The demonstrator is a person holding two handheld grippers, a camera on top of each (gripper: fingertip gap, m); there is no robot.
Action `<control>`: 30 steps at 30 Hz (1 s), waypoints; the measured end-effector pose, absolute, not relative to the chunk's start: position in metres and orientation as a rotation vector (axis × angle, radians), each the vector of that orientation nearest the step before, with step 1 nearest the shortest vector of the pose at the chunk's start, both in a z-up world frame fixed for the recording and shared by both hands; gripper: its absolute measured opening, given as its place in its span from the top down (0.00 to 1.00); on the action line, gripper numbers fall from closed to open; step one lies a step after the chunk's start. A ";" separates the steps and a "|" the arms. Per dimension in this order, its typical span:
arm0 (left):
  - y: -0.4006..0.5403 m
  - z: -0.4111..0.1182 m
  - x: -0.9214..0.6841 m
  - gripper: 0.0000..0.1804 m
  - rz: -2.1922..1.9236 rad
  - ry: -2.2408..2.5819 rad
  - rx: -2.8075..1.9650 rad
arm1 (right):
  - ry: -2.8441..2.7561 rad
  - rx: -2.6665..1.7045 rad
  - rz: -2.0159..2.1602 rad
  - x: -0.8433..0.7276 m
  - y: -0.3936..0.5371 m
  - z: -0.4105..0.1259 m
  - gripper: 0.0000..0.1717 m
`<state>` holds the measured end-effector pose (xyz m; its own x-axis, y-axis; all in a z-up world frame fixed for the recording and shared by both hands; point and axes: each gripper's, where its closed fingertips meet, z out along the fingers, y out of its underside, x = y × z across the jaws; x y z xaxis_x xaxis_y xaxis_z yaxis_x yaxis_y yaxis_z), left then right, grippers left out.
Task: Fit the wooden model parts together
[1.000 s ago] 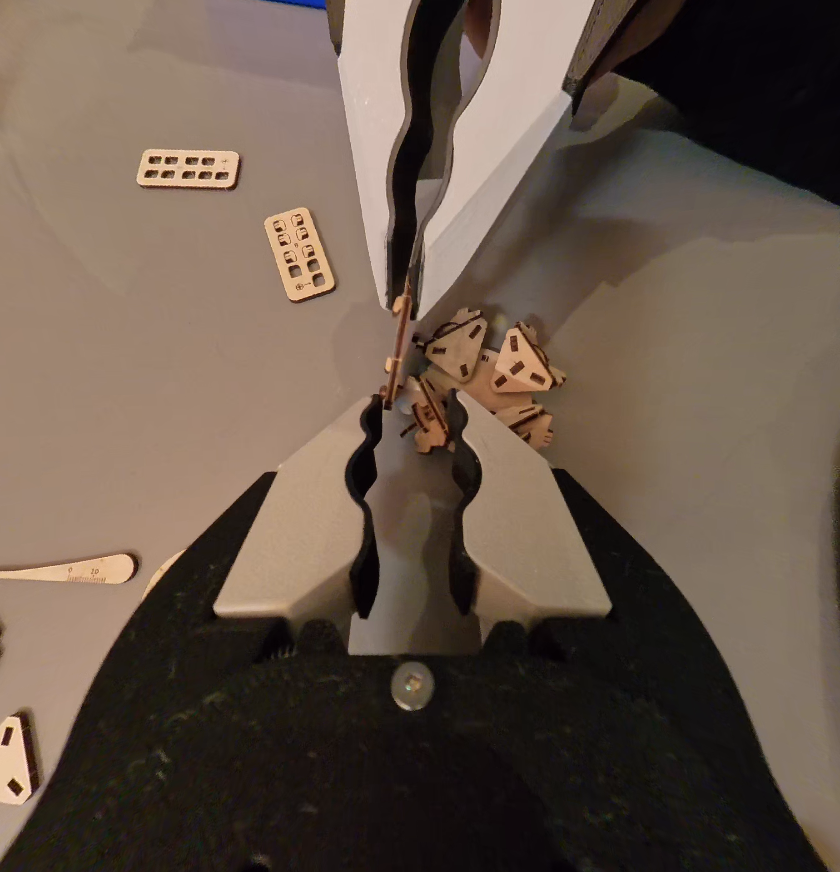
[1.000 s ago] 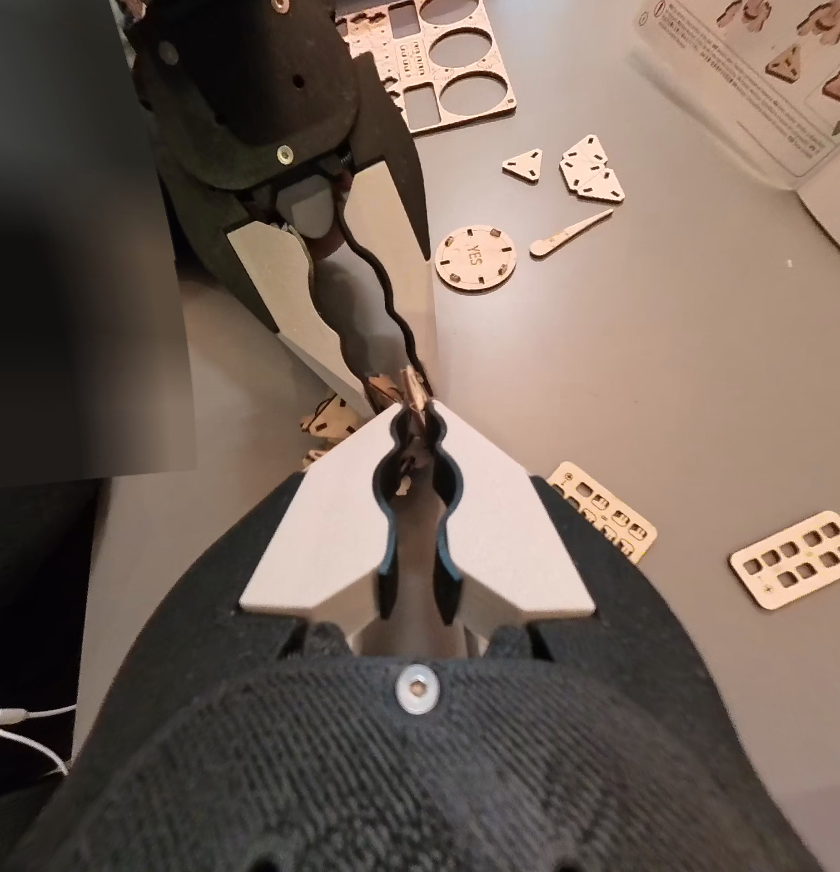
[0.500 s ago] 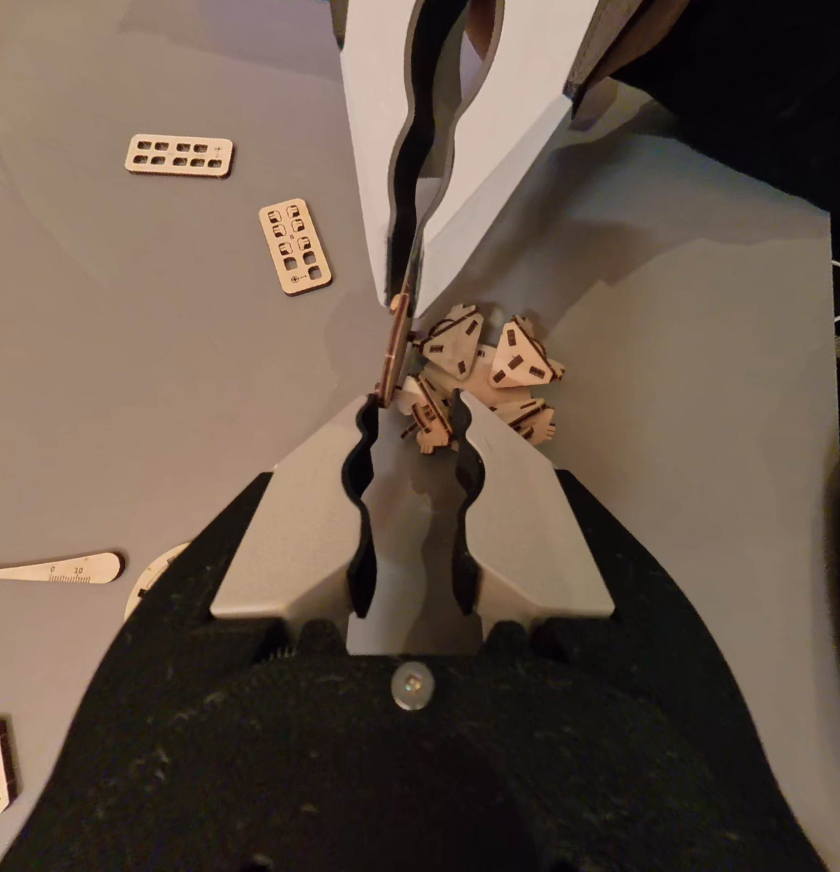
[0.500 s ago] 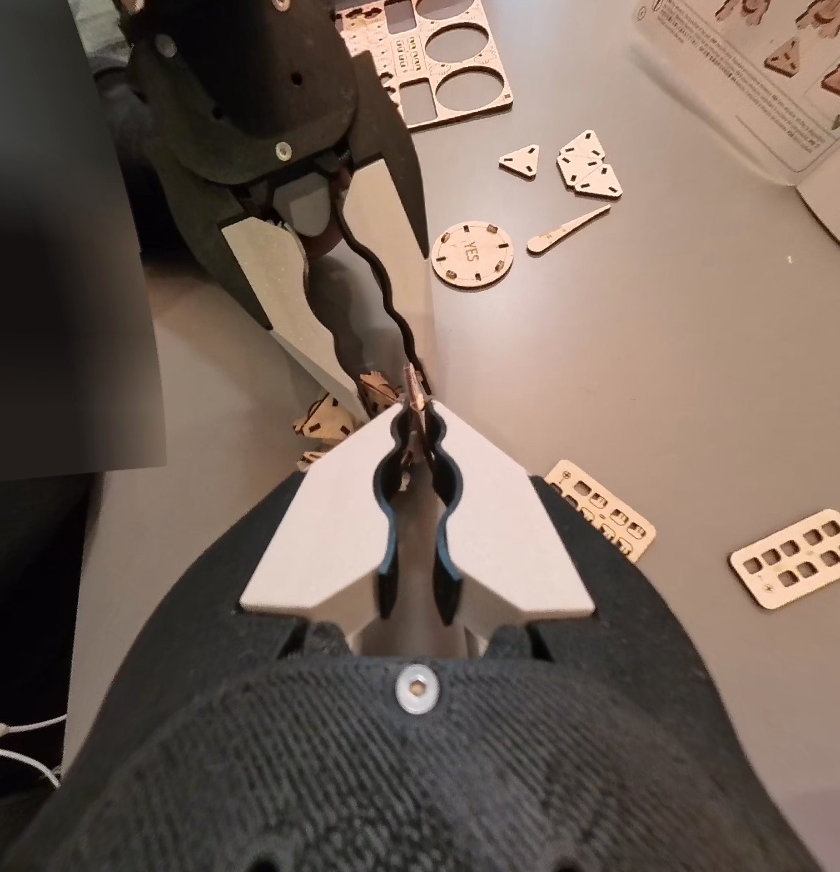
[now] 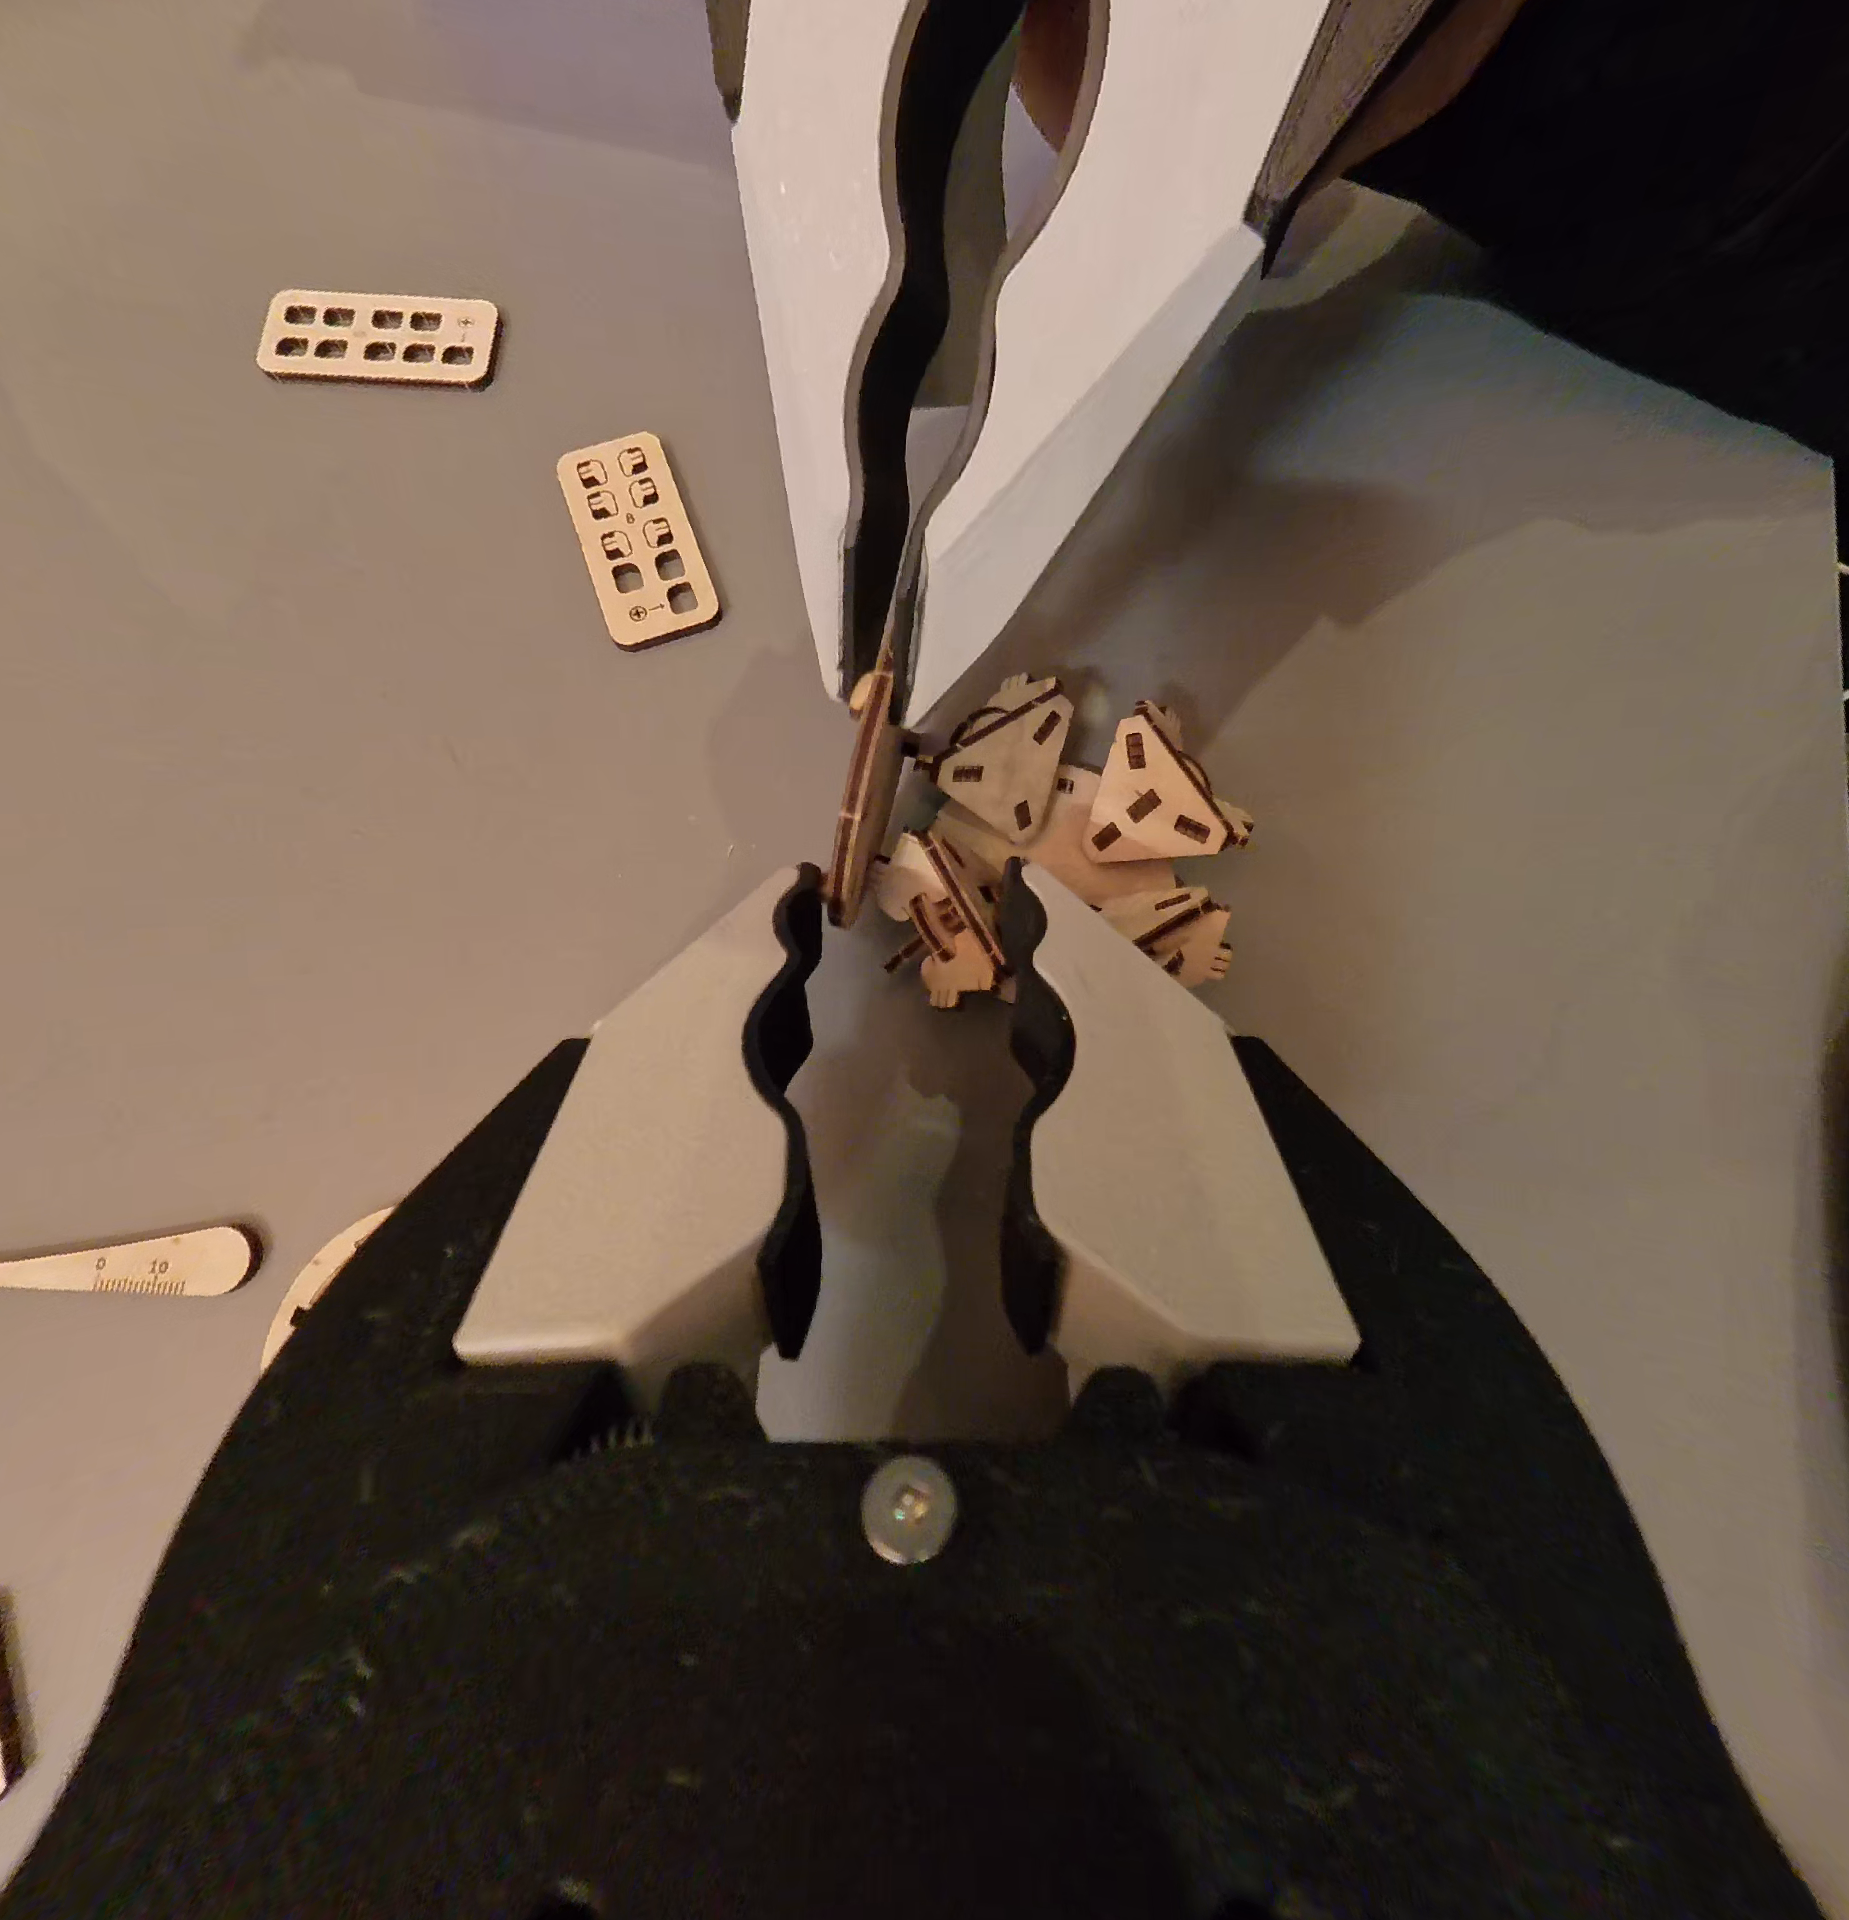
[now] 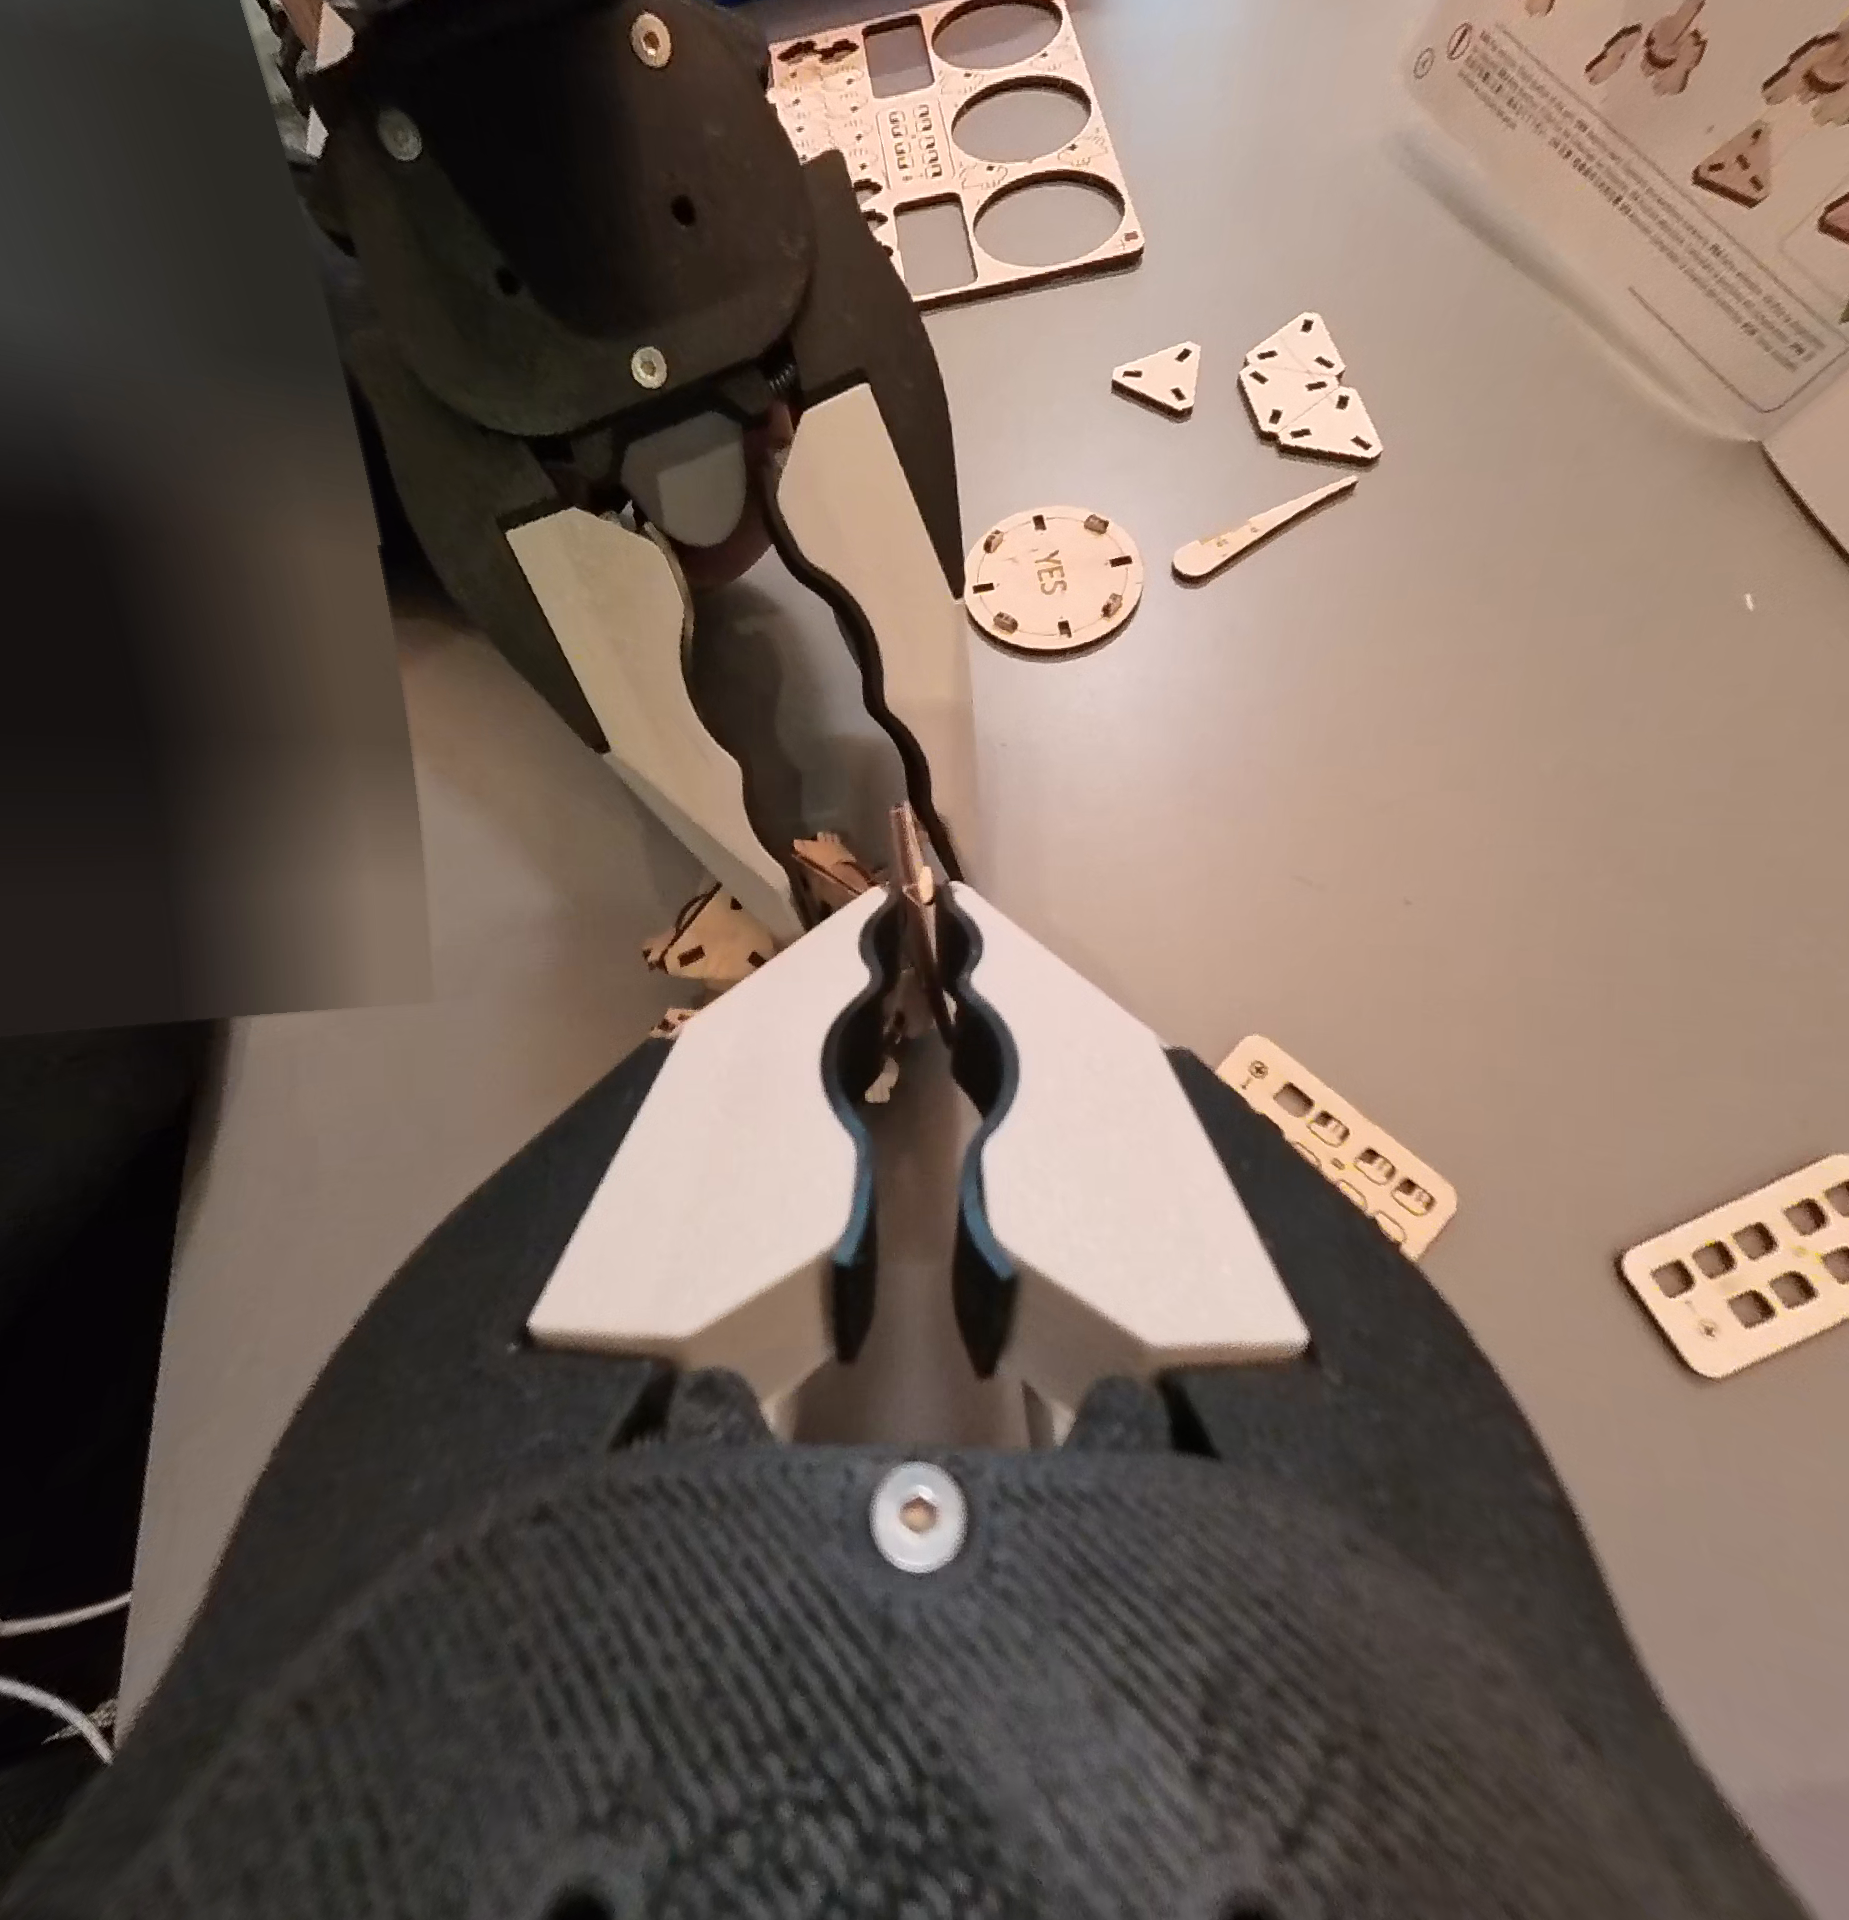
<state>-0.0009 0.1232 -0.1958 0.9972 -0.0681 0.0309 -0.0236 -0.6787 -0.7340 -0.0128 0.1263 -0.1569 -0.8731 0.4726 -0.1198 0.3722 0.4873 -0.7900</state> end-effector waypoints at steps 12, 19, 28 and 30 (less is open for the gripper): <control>0.123 -0.195 -0.001 0.83 -0.076 0.063 -2.314 | -2.611 -0.731 1.360 -0.012 0.127 -0.155 0.98; 0.122 -0.195 0.000 0.84 -0.077 0.071 -2.317 | -2.622 -0.682 1.319 -0.010 0.128 -0.157 0.98; 0.122 -0.195 0.000 0.84 -0.073 0.076 -2.316 | -2.624 -0.629 1.271 -0.009 0.131 -0.159 0.98; 0.122 -0.195 -0.001 0.84 -0.069 0.076 -2.316 | -2.622 -0.629 1.262 -0.009 0.132 -0.159 0.98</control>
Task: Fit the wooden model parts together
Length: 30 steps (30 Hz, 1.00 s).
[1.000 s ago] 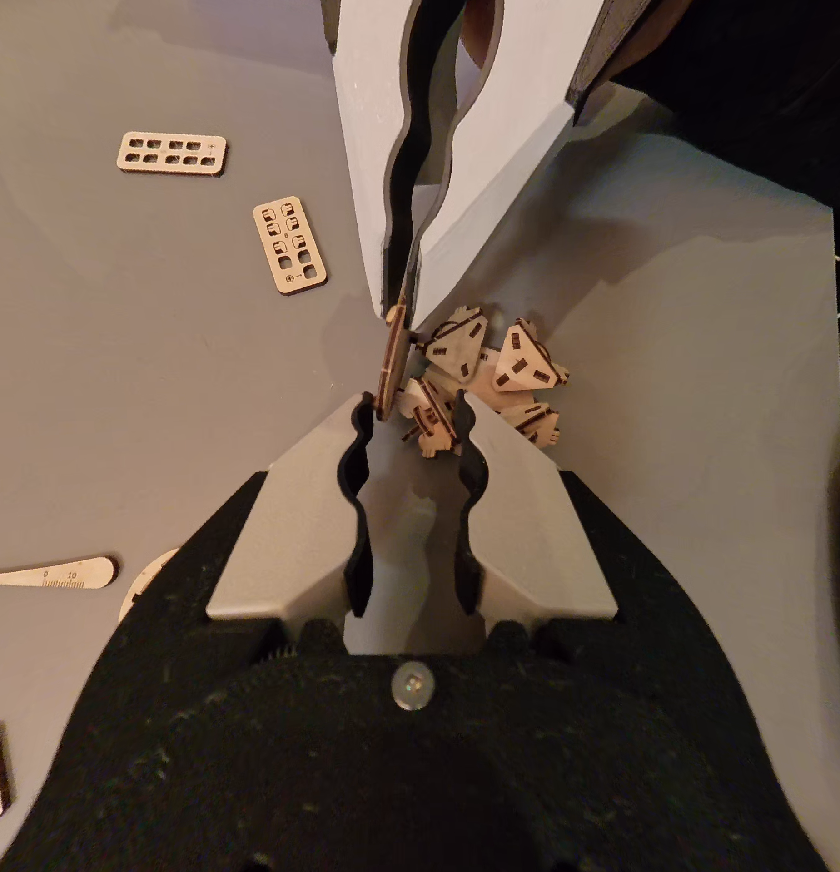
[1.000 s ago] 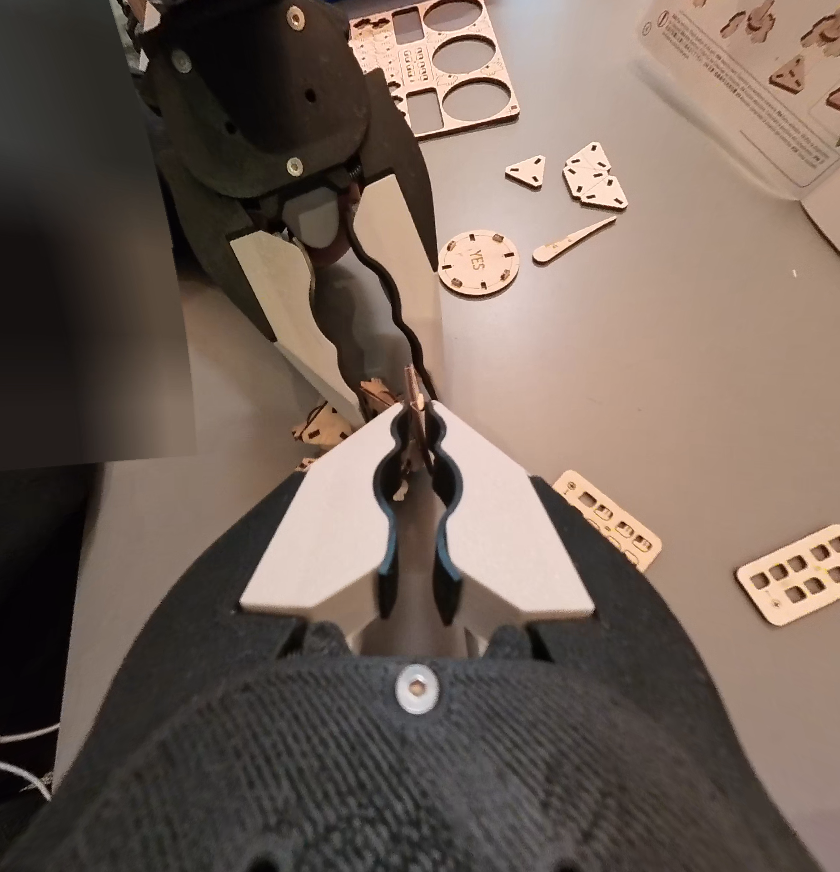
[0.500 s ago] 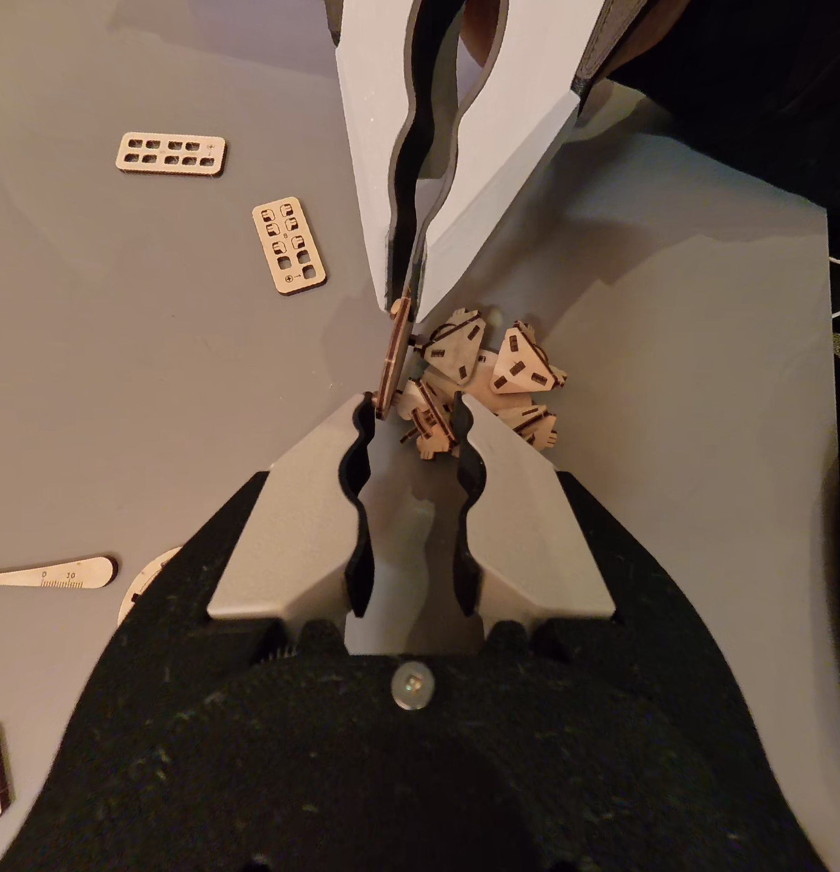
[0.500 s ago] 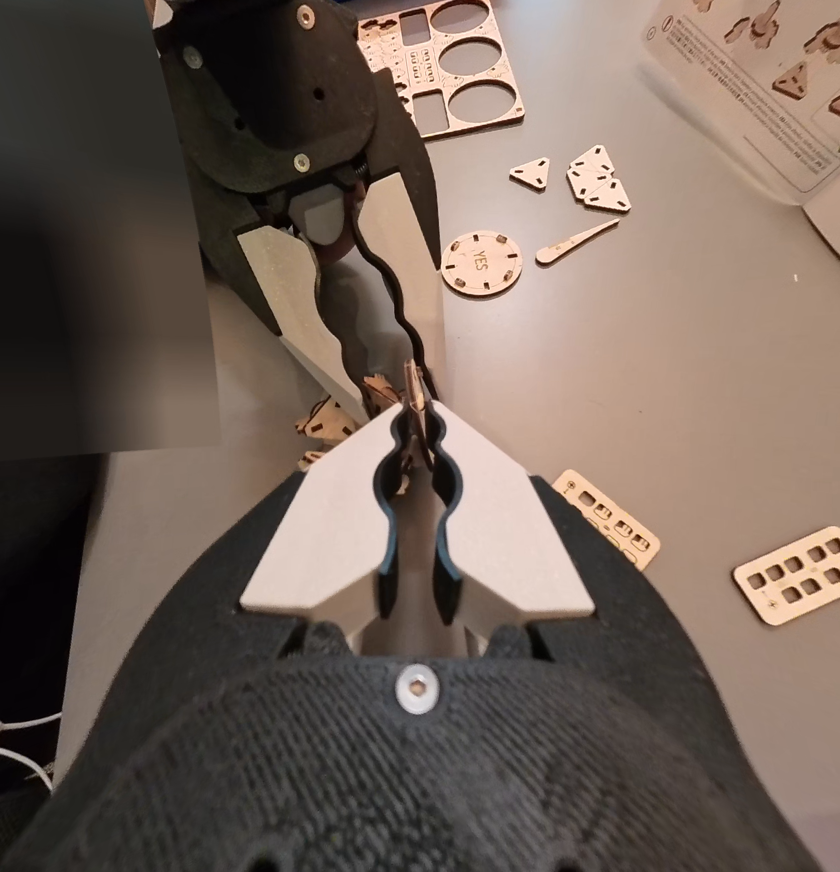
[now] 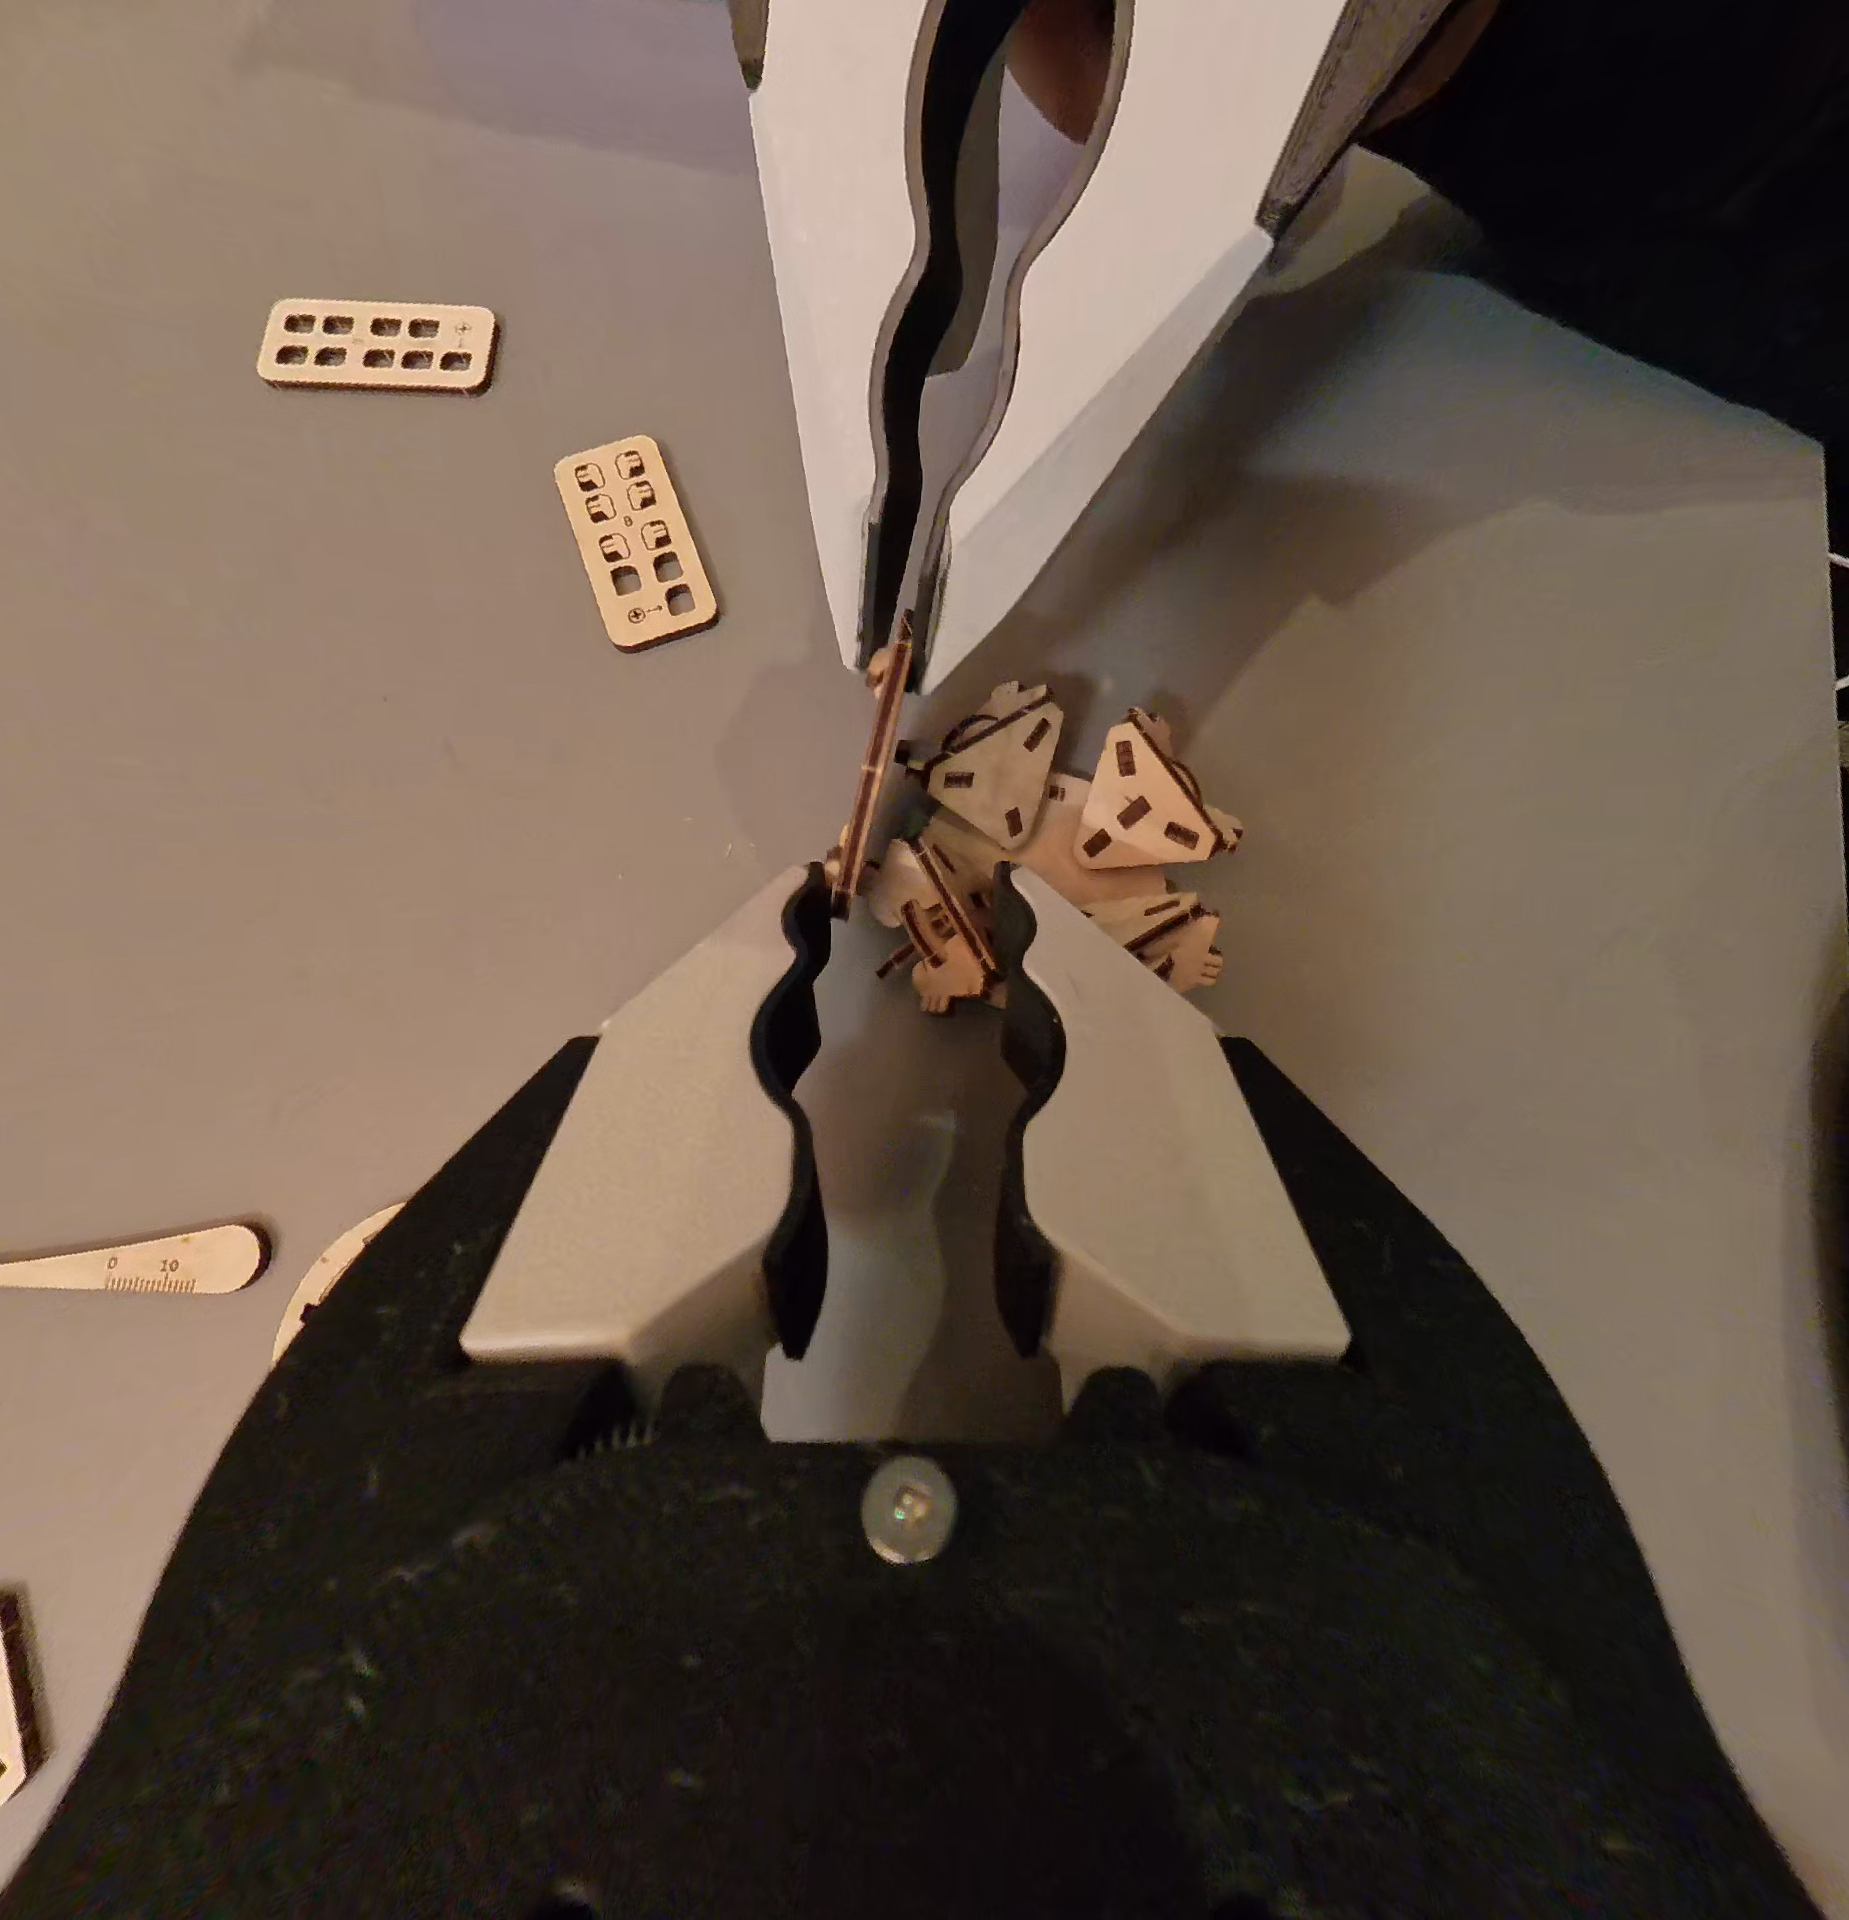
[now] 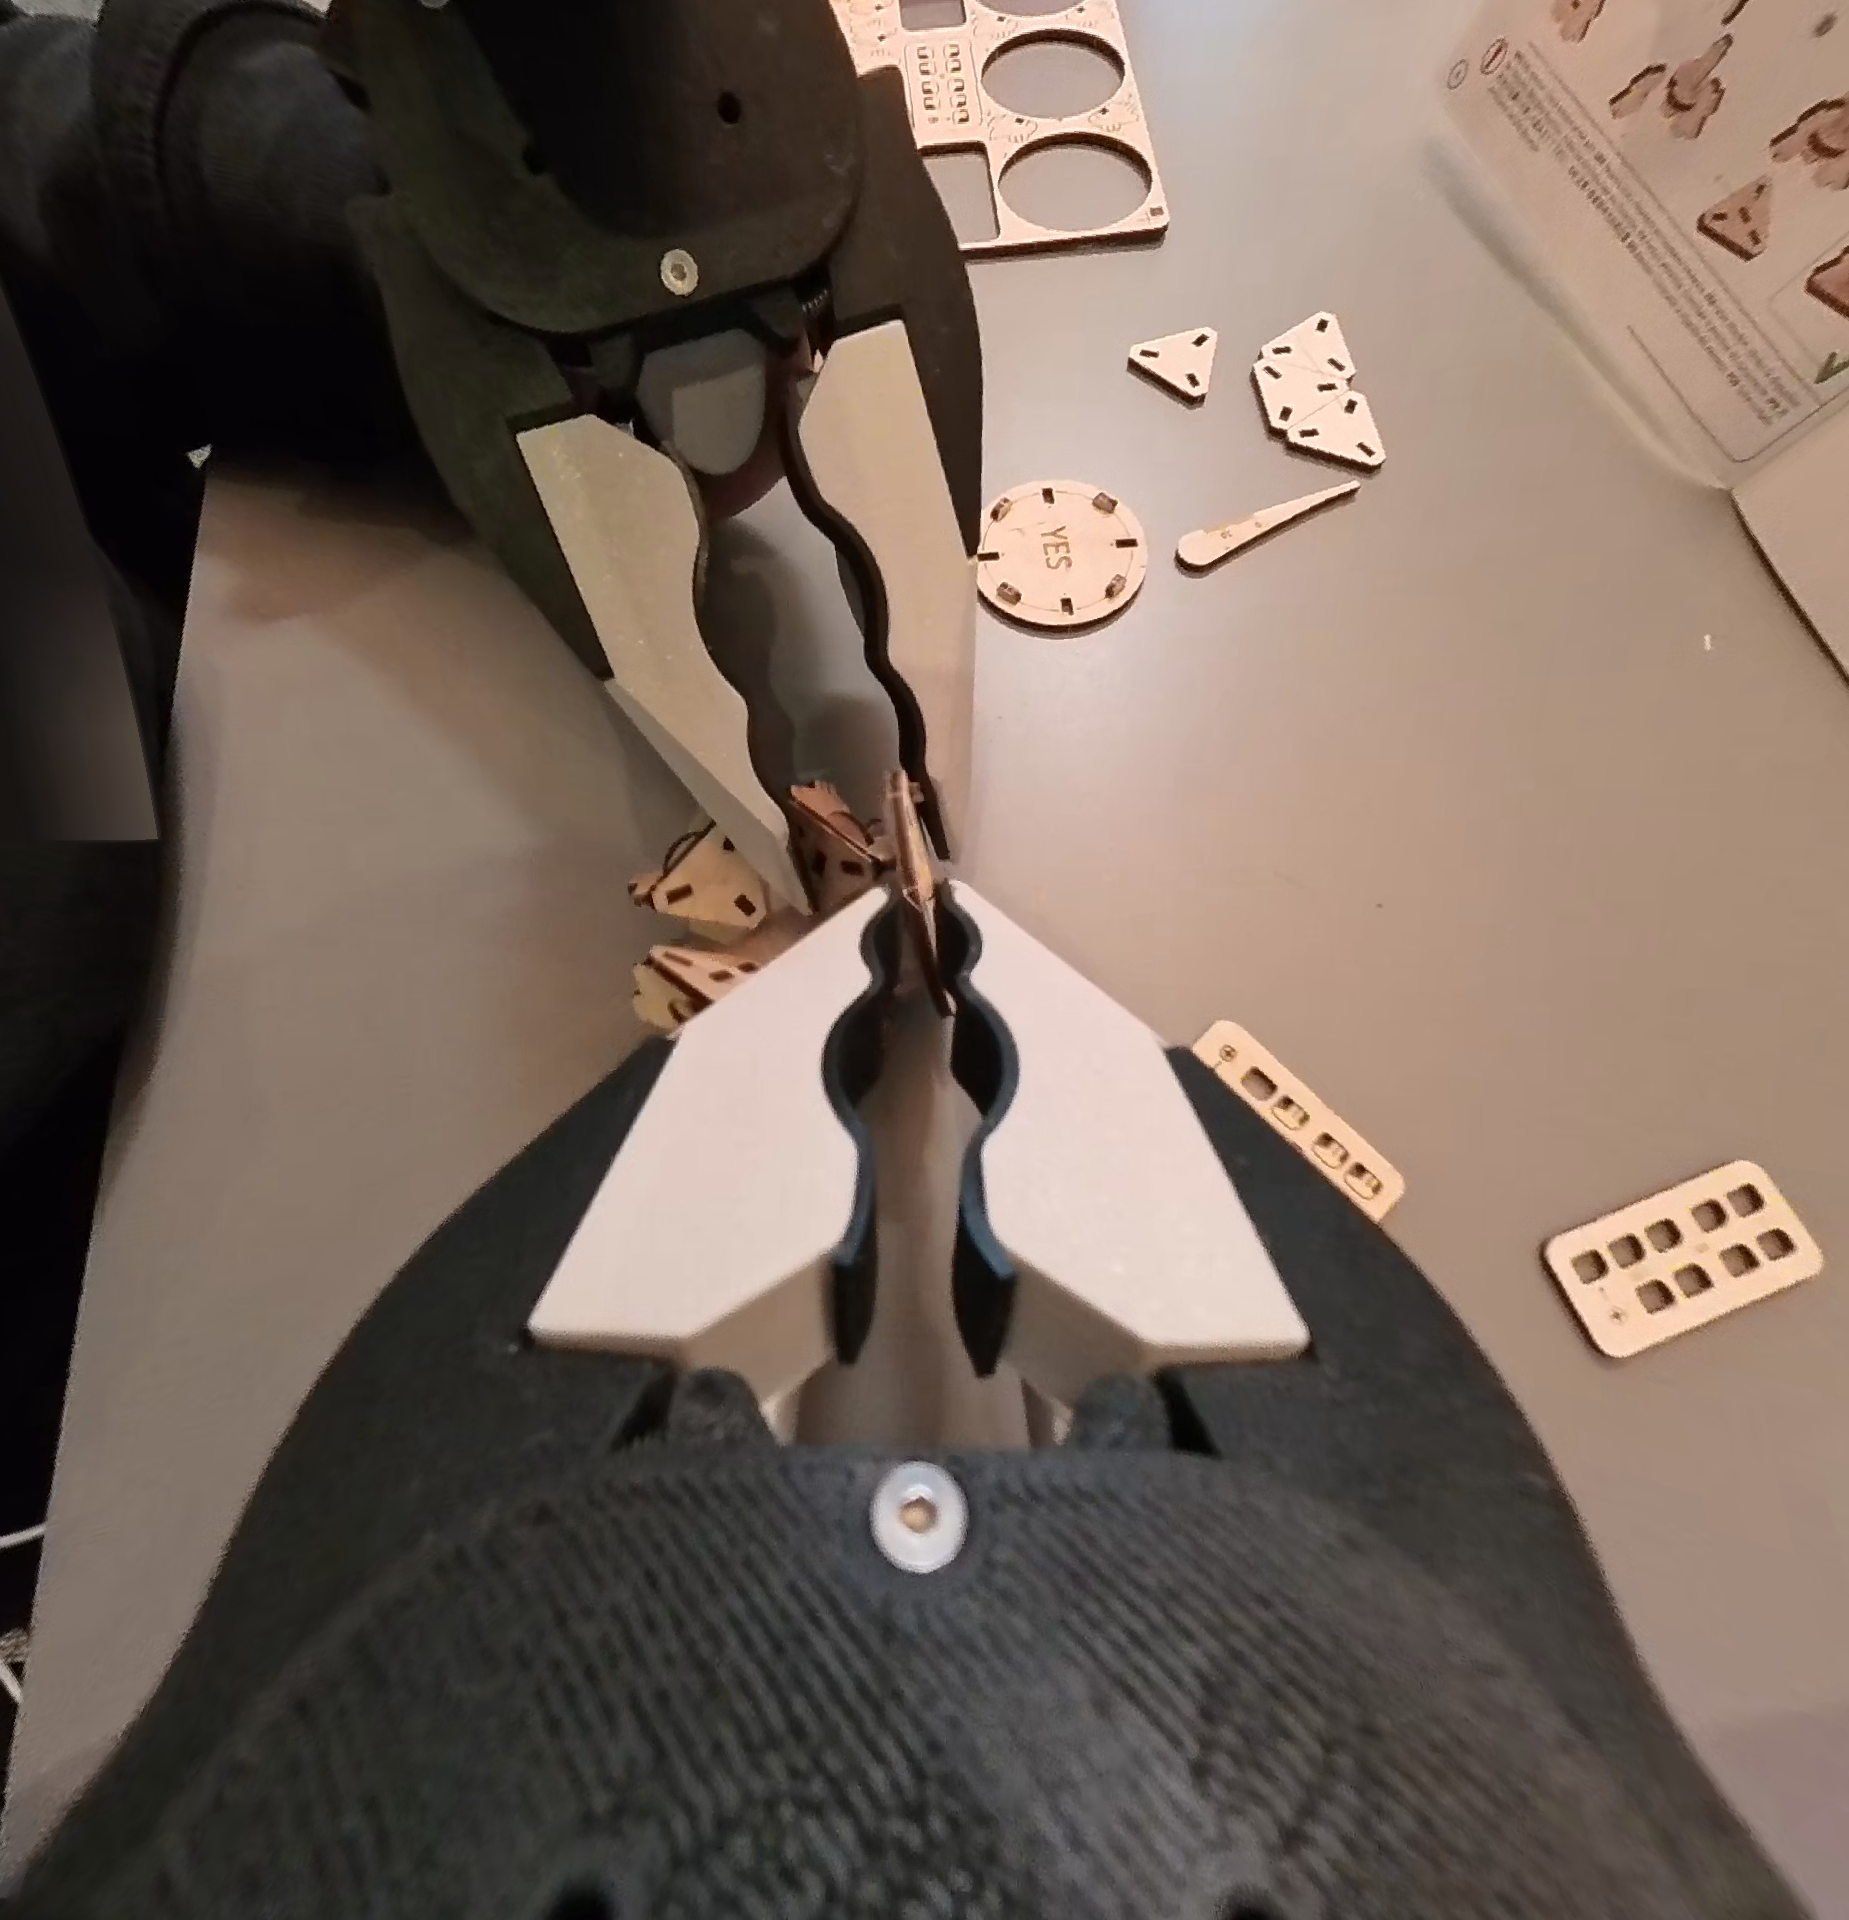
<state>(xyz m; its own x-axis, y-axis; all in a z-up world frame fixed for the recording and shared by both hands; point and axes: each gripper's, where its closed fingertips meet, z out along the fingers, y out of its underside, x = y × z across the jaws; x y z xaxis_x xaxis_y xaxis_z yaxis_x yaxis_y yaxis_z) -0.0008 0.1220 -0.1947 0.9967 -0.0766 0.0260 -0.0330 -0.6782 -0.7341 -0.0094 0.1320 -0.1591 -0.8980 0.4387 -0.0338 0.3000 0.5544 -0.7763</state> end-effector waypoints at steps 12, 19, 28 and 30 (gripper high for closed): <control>0.122 -0.195 -0.001 0.85 -0.067 0.080 -2.315 | -2.625 -0.602 1.228 -0.009 0.134 -0.161 0.98; 0.122 -0.195 0.000 0.85 -0.078 0.081 -2.316 | -2.612 -0.550 1.201 -0.008 0.131 -0.159 0.98; 0.122 -0.195 0.000 0.85 -0.064 0.089 -2.320 | -2.614 -0.541 1.180 -0.007 0.132 -0.160 0.98; 0.122 -0.195 0.000 0.85 -0.064 0.089 -2.321 | -2.610 -0.529 1.176 -0.007 0.132 -0.159 0.98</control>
